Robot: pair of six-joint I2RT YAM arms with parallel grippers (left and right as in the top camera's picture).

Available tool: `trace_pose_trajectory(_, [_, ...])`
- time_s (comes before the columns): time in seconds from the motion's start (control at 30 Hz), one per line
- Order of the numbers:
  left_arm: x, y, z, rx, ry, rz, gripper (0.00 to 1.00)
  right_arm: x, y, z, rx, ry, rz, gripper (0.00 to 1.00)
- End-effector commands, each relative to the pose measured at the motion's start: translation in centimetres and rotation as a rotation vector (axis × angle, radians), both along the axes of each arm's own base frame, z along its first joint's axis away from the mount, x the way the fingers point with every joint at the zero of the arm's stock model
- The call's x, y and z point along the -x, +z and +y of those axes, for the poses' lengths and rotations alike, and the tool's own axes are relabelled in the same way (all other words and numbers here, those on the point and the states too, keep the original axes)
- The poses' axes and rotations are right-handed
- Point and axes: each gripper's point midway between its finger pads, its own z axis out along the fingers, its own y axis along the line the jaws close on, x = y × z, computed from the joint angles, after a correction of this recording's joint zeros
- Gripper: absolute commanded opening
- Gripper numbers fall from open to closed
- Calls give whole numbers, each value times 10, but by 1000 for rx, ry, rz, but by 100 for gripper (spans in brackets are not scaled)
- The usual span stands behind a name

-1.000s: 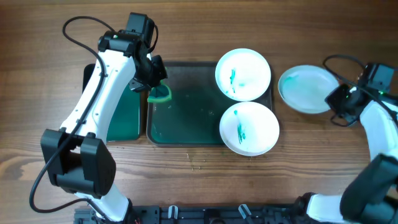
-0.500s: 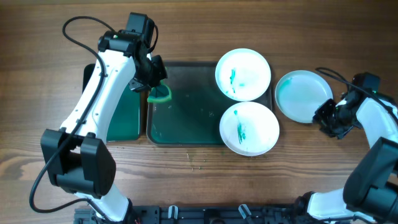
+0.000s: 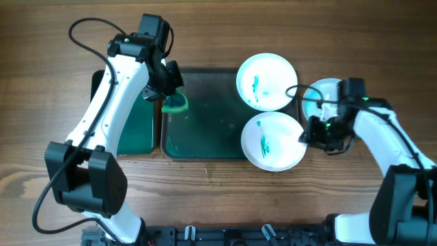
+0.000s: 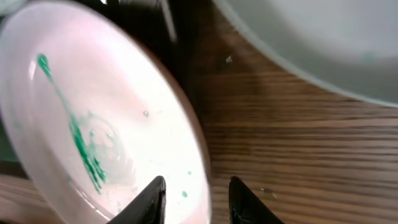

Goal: Clean dirty plates on tray and stack at the side
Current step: 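Reach the right gripper to the lower-right plate and grasp its rim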

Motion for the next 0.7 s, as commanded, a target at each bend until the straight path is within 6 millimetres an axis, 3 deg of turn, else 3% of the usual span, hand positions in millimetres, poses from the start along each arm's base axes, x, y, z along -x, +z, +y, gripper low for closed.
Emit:
trace_pose_trajectory(0.0, [-1,5,-5,17,-20,-15,4,1,-4,-2,64,26,-18,23])
trace_pose_trajectory(0.1, [0,5,-4,16,-20,-12,4,1,-4,2,67,44,-22,4])
trace_pose_trajectory(0.2, [0,5,-4,16,-20,-12,4,4,-1,24,11,95,-24,4])
trace_pose_trajectory(0.3, [0,5,-4,16,-20,-12,4,6,6,65,-14,125,-47,4])
trace_pose_trajectory(0.43, [0,5,-4,16,-20,-11,4,-15,15,118,-52,12,-138,4])
trace_pose_trajectory(0.53, [1,5,-4,15,-19,-6,4,-44,16,141,-11,-120,-270,4])
trace_pose_trajectory(0.67, [1,5,-4,15,-20,-4,4,-61,3,174,-57,-163,-325,4])
